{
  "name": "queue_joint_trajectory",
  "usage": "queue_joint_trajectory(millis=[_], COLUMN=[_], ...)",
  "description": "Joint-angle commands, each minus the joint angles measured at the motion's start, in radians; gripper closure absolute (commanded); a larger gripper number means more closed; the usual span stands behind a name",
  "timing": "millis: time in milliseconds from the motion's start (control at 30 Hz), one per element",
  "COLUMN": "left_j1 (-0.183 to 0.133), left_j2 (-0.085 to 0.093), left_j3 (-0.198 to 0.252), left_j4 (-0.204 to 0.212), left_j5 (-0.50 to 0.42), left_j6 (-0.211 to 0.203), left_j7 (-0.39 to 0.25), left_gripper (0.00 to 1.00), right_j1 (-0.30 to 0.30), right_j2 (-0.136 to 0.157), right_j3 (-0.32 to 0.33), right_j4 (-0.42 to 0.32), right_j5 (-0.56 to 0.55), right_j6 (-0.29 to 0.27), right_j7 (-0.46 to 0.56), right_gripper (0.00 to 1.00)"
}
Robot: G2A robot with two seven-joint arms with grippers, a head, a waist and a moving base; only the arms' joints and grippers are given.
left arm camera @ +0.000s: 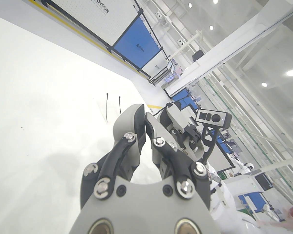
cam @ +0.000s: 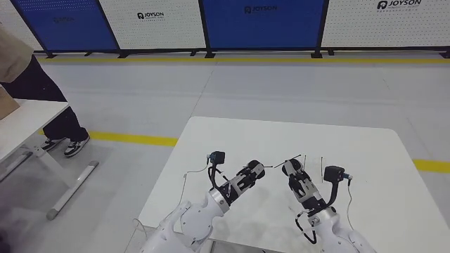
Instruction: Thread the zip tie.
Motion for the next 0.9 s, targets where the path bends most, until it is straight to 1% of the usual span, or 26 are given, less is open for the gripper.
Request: queue_joint_trajectory(millis=[0, 700, 867], left_j1=[0.000, 0.000, 0.000], left_j2=[0.000, 0.000, 0.000], left_j3=[0.000, 0.000, 0.000], left_j4=[0.000, 0.000, 0.000], left_j5=[0.000, 0.000, 0.000], left_j6=[0.000, 0.000, 0.000], left_j7=[0.000, 0.000, 0.000], left_gripper=[1.00, 1.00, 1.00], right_j1=[0.000, 0.000, -0.005], right_j2=[0.000, 0.000, -0.003], right_j3=[0.000, 0.000, 0.007], right_j4=[0.000, 0.000, -0.006], right_j5=[0.000, 0.000, -0.003], right_j6=[0.000, 0.000, 0.007], right_j7=[0.000, 0.000, -0.022], right_gripper=[1.00, 1.00, 1.00])
